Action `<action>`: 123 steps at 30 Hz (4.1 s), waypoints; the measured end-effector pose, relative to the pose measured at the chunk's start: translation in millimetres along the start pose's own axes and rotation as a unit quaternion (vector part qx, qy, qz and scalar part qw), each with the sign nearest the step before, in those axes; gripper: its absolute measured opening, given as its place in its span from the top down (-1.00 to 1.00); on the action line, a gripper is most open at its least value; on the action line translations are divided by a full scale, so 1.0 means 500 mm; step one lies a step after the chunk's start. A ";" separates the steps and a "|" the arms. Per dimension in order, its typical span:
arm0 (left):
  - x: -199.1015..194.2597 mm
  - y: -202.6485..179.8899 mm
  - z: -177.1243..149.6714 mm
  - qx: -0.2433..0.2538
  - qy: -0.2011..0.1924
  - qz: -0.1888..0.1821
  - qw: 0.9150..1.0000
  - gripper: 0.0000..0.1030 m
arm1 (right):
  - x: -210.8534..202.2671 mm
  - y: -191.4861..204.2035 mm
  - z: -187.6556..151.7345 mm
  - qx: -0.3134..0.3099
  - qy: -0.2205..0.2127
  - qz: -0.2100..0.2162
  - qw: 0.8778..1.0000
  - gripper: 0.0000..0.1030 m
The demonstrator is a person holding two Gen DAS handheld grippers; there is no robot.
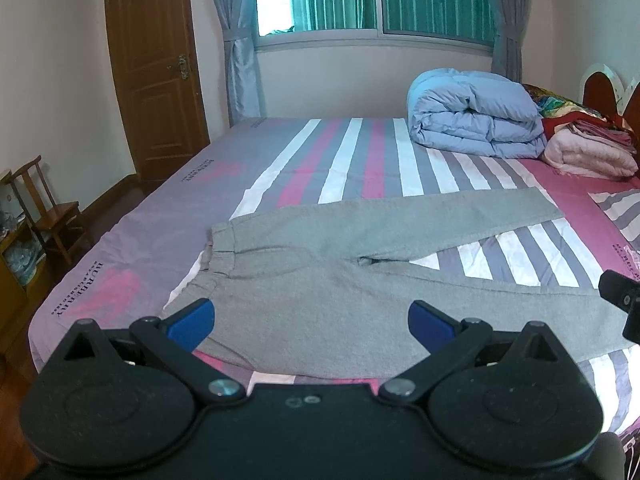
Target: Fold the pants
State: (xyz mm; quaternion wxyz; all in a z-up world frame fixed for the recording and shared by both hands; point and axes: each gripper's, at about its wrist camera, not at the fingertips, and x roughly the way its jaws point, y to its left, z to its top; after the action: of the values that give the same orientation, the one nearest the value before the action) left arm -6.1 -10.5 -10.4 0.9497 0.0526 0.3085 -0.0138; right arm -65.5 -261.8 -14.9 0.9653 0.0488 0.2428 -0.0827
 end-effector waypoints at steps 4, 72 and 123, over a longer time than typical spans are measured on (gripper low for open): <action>-0.001 -0.005 0.000 0.004 -0.001 -0.001 1.000 -0.89 | -0.001 -0.001 0.001 -0.001 0.002 0.001 1.000 -1.00; 0.049 -0.055 -0.008 0.031 0.031 -0.009 0.999 -0.89 | 0.039 -0.014 -0.023 0.005 0.025 -0.014 1.000 -1.00; 0.982 0.285 0.239 0.202 0.212 -0.039 0.955 -0.29 | 1.122 0.269 0.150 -0.315 0.198 0.284 0.884 -0.79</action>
State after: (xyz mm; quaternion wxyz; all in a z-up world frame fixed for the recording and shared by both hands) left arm 469.8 121.2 -189.6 0.8306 0.2328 0.4956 -0.1014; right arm 480.8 -216.1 -209.4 0.8439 -0.1752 0.4178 0.2874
